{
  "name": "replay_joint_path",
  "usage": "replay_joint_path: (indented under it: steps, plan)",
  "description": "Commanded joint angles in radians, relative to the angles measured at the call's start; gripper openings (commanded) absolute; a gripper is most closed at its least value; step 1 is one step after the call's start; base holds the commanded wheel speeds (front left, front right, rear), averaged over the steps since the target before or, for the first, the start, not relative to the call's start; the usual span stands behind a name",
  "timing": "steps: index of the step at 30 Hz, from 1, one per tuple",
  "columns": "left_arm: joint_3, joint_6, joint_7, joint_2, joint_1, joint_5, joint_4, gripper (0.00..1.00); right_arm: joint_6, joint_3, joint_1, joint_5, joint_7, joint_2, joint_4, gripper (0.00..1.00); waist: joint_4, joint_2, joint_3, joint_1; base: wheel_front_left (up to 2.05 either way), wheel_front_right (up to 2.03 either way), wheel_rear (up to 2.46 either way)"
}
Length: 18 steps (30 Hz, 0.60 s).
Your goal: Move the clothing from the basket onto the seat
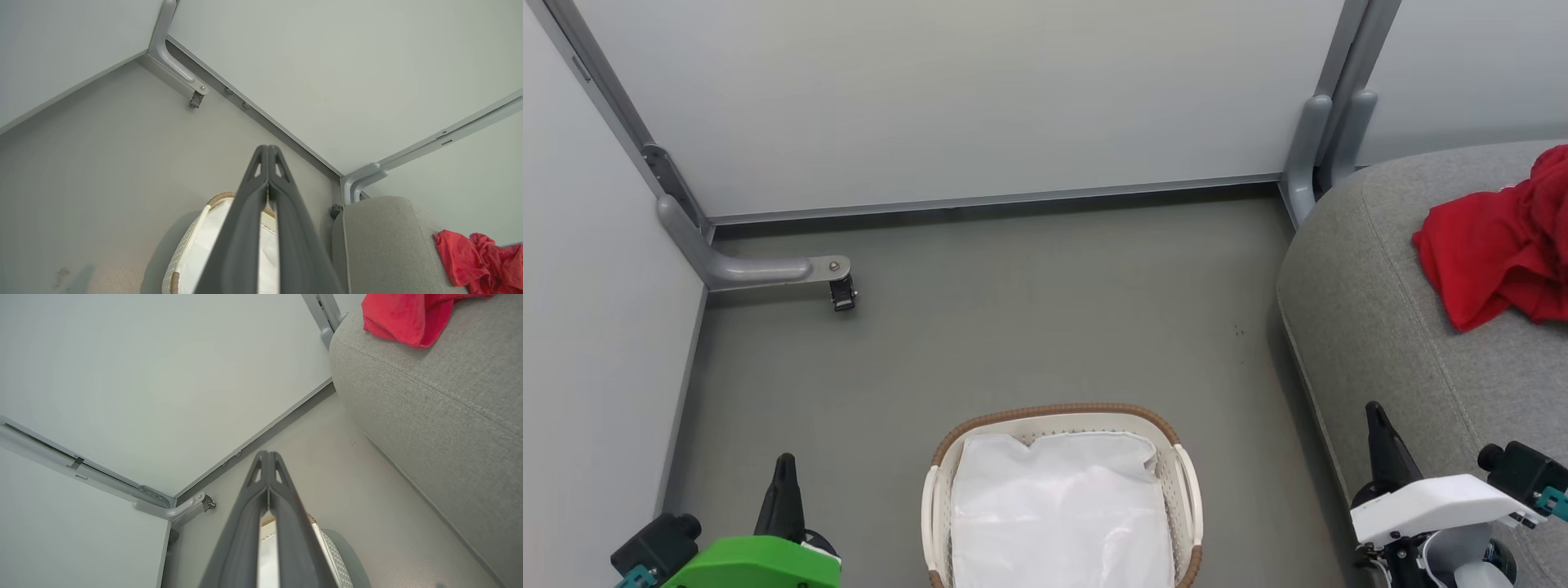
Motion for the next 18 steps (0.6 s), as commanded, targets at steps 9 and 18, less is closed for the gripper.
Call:
replay_joint_path:
  steps: [9,18]
  plan:
    - [0.027,-0.011,0.036,0.002,-0.045,-0.127,-0.023,0.0,0.0,-0.013,-0.03,0.137,0.036,-0.007,-0.023,0.0,-0.003,0.0,-0.001,0.0,0.0,0.0,0.0]
    - [0.045,-0.018,0.066,0.002,-0.055,-0.225,-0.031,0.0,0.0,-0.021,-0.034,0.244,0.066,-0.008,-0.028,0.0,-0.007,0.0,-0.003,0.0,0.0,0.0,0.0]
